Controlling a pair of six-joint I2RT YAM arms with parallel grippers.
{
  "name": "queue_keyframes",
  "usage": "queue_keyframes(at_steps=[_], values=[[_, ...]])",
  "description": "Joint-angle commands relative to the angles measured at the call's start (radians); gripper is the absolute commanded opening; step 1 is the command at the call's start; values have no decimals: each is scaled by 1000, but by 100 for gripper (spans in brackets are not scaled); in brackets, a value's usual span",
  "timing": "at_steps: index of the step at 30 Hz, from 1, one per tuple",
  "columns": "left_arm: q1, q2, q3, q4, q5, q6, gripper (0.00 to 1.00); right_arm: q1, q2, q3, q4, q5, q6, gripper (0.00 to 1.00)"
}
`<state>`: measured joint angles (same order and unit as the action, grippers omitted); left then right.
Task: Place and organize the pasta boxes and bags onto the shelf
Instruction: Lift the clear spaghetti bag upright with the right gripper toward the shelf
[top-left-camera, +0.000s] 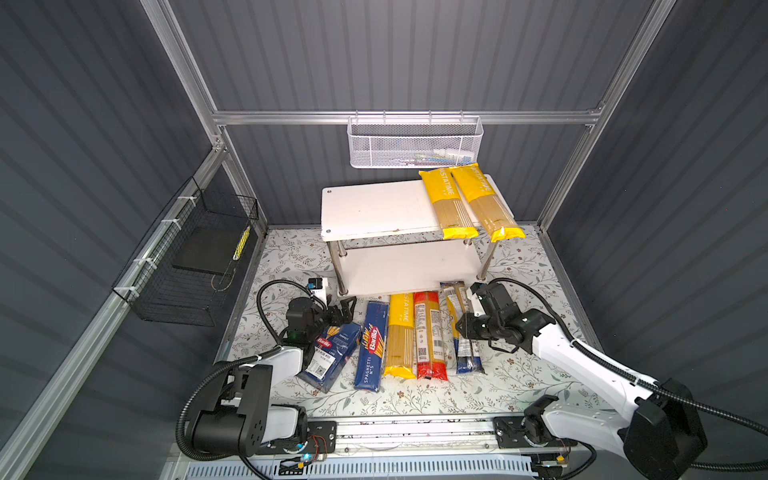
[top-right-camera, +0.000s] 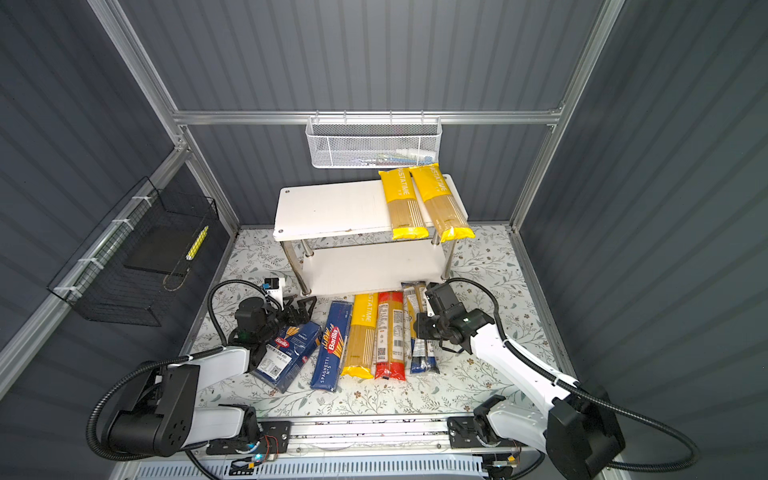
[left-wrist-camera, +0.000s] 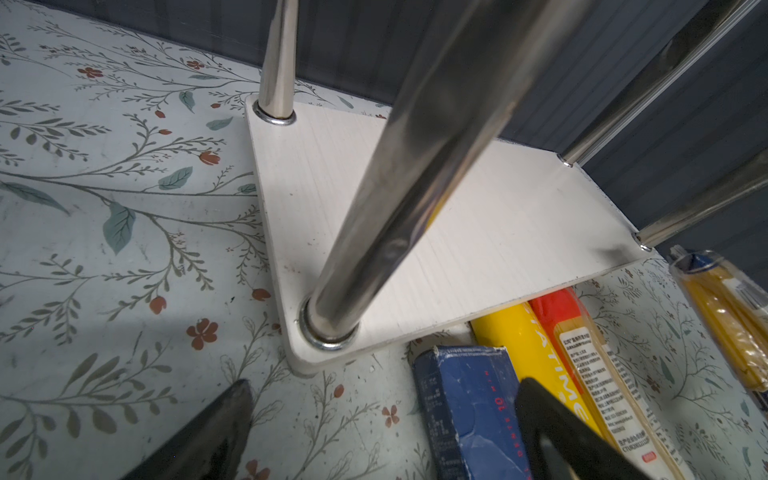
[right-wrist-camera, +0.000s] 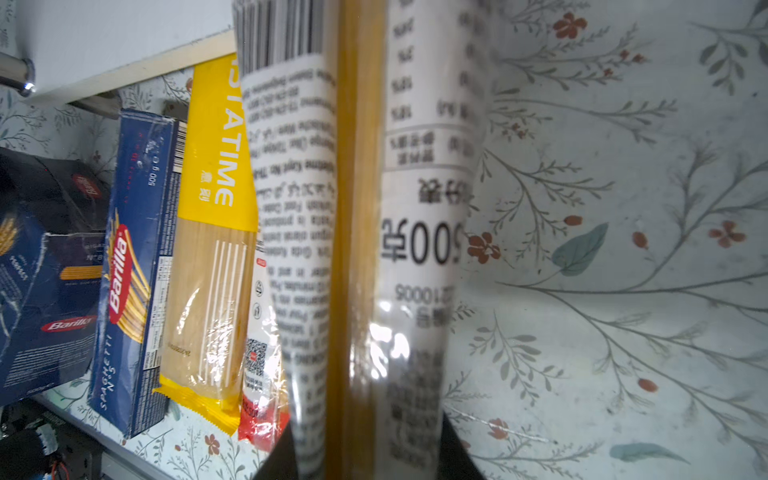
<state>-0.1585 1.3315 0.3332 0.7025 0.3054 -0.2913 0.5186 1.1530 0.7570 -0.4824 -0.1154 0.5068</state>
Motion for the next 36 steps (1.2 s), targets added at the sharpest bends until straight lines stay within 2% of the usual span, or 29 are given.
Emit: queue_keyframes(at_steps=[1,12,19,24,29,36], values=[[-20,19,-12,-98,32,-17,99,4,-27,69,58,-58,-22,25],[-21,20,-13,-98,32,-18,99,35,-91,122,89,-196,-73,24],[-21,29,-7,-104,32,-17,99,124,-109,140,157,-201,-89,24],[-21,28,-7,-103,32,-17,99,150,-110,164,218,-254,-71,23],[-23,27,-8,-103,32,-15,99,184,-107,203,233,-234,-110,24],[-23,28,-6,-105,31,-17,99,202,-73,269,257,-264,-142,25]])
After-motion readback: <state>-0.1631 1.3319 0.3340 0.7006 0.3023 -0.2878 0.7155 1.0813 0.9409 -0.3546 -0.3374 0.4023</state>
